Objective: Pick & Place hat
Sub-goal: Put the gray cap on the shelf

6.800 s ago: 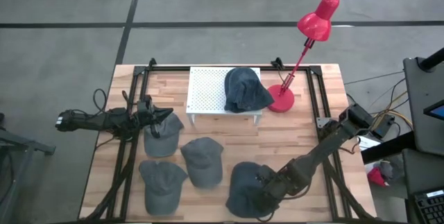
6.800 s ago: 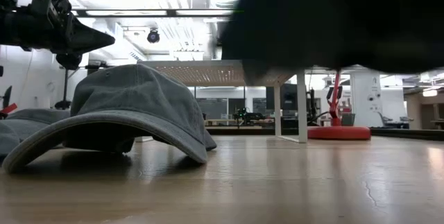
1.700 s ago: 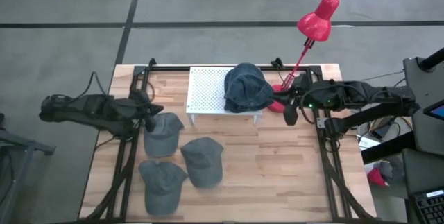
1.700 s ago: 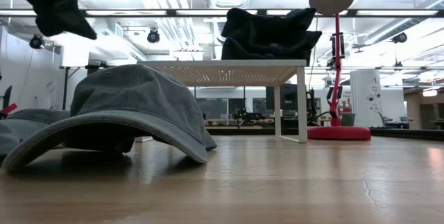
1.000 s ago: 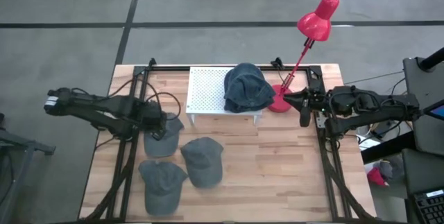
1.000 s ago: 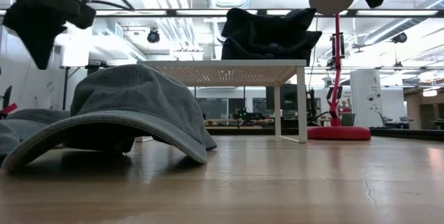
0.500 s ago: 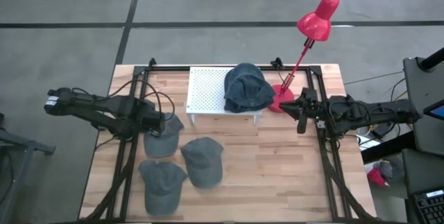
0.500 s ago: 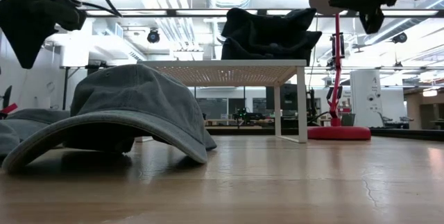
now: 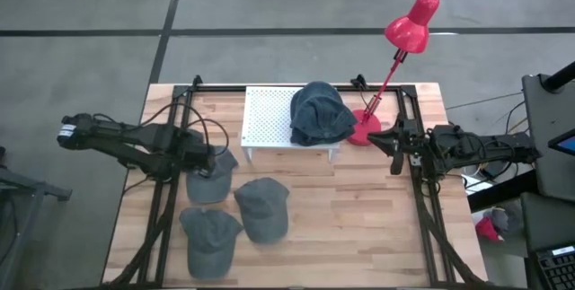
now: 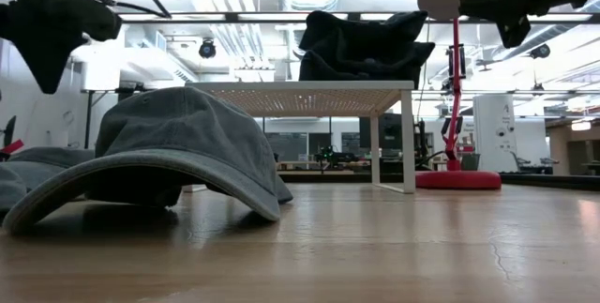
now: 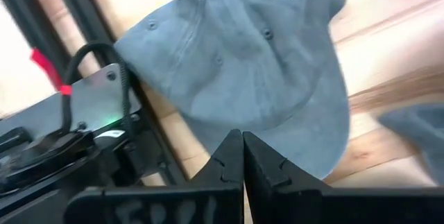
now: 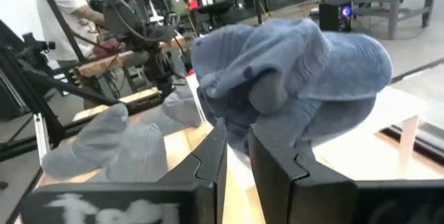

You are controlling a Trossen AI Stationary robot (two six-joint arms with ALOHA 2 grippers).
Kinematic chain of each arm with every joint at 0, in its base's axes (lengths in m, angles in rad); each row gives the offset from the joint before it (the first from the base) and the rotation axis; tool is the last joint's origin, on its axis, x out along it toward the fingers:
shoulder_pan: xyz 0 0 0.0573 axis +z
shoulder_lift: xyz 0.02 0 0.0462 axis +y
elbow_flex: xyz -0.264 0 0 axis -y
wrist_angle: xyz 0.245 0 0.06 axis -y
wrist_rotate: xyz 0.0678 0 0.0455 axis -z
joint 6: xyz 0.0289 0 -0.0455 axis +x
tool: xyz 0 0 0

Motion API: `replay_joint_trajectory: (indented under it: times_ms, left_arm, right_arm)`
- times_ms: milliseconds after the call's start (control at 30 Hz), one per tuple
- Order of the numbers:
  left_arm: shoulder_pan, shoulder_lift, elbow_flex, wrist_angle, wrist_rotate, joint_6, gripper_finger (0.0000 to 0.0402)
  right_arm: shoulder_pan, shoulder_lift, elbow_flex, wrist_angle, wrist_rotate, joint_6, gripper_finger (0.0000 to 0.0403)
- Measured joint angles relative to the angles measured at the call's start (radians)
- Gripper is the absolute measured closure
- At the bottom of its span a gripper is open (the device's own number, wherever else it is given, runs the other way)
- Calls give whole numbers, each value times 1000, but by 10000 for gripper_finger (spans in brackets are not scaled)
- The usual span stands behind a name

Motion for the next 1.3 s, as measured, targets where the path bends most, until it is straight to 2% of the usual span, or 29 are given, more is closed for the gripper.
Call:
replay_joint_trajectory:
  times_ms: [233, 433, 733, 833, 1100, 1300]
  left_arm:
    - [2, 2, -28, 103, -2, -21, 401]
    - [2, 5, -47, 112, -16, -89, 401]
    - [2, 5, -47, 130, -29, -111, 393]
    - [2, 5, -47, 142, -49, -115, 361]
    - [2, 20, -47, 158, -92, -151, 241]
    - [5, 85, -48, 161, -105, -150, 197]
  right_arm:
    - [0, -8, 0, 0, 3, 19, 333]
    - [0, -8, -1, -1, 3, 19, 325]
    - [0, -7, -1, -1, 3, 19, 318]
    - [0, -8, -1, -1, 3, 19, 321]
    - [0, -8, -1, -1, 3, 19, 336]
    - [0, -8, -1, -1, 3, 19, 338]
